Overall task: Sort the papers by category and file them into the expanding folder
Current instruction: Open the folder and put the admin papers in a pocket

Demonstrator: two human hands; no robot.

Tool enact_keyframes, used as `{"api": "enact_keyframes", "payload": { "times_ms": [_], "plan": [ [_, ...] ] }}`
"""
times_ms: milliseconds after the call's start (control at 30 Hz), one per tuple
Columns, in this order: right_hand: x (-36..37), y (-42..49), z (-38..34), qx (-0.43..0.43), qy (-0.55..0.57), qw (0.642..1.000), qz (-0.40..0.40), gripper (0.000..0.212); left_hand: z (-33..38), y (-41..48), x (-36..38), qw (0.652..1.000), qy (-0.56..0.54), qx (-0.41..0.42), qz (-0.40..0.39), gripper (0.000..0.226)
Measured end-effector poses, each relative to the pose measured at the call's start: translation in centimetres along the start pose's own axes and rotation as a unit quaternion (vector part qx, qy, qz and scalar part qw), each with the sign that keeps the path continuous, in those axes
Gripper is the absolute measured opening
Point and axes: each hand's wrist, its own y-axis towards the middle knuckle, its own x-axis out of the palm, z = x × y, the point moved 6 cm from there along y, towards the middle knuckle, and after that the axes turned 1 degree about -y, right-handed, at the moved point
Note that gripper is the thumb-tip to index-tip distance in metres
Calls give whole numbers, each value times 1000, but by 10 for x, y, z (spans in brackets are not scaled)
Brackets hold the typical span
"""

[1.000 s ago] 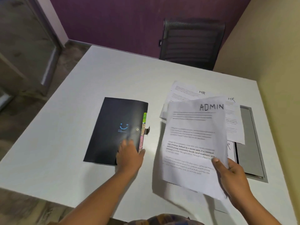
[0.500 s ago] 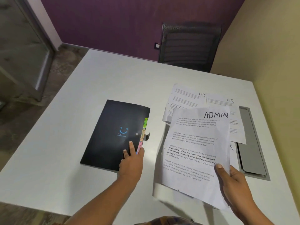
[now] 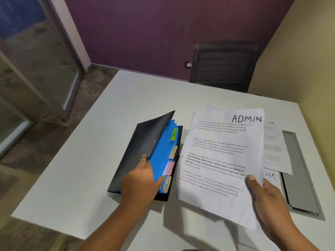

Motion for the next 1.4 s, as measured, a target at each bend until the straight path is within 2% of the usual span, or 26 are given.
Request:
{"api": "enact_keyframes", "payload": {
  "times_ms": [167,267,400,567,600,700,767,933,1067,1167,1267,1400],
  "plan": [
    [7,-1,-12,-7,-3,1000,-9,24,-2,-7,3,999,-12,6,29,63],
    [10,-1,-13,-3,-2,1000,-18,23,4,-12,1,995,-1,46,88,63],
    [14,2,-12,1,-11,1000,-26,21,7,-17,13,994,-13,70,80,73],
    [21,4,-17,-1,-33,999,-32,21,6,-17,23,992,-78,79,61,83],
    [23,5,-18,-3,-34,999,-34,21,7,-17,22,990,-93,82,60,81],
    [26,7,-22,-9,-36,999,-37,22,10,-15,15,985,-120,83,93,52],
    [27,9,-25,-13,-39,999,-35,21,11,-14,10,984,-124,75,107,47],
    [24,12,-25,-10,-47,998,-28,21,14,-19,8,991,-117,38,59,64],
    [21,14,-24,-10,-62,998,-23,21,13,-19,14,992,-126,4,33,57],
    [18,14,-25,-10,-68,998,-14,19,15,-18,11,992,-122,-8,6,62],
    [17,15,-26,-10,-68,998,-6,20,19,-18,10,995,-92,-3,-43,73],
    [19,19,-22,-1,-70,998,-6,19,21,-18,5,990,-129,5,-63,83]
  ]
}}
